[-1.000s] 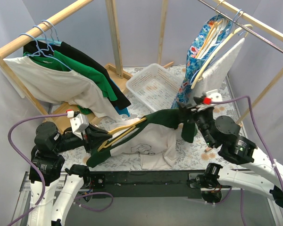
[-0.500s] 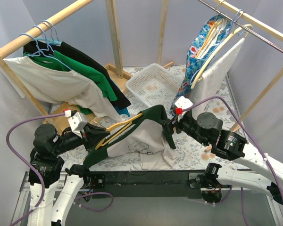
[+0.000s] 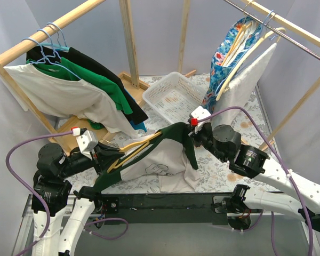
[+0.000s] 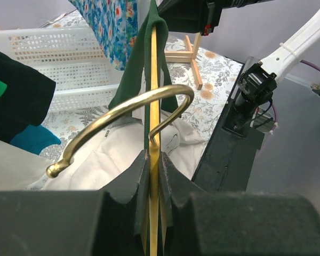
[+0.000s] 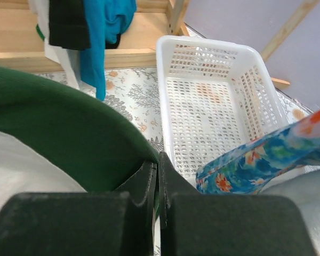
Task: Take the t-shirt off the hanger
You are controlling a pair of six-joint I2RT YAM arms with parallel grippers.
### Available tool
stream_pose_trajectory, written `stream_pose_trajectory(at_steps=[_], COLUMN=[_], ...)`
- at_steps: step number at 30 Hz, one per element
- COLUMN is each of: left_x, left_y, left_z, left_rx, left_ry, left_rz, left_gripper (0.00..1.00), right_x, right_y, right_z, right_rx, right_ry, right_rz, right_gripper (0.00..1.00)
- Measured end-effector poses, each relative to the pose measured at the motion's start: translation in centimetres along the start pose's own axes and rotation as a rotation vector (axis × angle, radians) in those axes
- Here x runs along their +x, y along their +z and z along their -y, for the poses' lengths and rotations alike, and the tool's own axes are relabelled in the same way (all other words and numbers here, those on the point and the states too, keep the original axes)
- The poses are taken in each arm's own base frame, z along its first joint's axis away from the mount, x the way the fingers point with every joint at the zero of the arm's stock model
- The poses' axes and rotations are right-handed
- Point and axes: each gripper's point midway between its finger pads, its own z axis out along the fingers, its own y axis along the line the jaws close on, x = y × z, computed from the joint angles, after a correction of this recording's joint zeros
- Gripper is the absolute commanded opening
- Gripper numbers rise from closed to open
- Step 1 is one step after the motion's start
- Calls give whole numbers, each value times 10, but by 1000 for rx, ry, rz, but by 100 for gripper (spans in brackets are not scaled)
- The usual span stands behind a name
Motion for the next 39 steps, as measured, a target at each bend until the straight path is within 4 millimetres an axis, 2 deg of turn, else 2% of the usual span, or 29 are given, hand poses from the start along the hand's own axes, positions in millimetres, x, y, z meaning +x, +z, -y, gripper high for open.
stream_pose_trajectory(at_steps=[6,11,19,26,30,33,39], left_x=[6,9,7,7,7,-1,-15], left_y=[1,3,3,3,3,3,5], left_z=[-2,-2,3,8,8,7,3], left_rx=[-2,8,43,69,70,63,46], left_ry=[-17,-26,-14,-6,-2,27,58], left_rz=[-13,-19,-13,-14,-14,6,45], left_gripper=[0,0,0,0,0,0,0], right_x=[5,-4,-16,-10,-2,9,36], right_y=[-8,-19,-39,-46,-51,-57,-50], right_z=[17,34,74,103,111,115,97], right_rx=[85,163,333,470,509,534,433], right_ry=[43,110,194,239,286,315,317], right_rz=[9,69,149,142,129,109,63], right_gripper=[1,1,1,1,1,1,1])
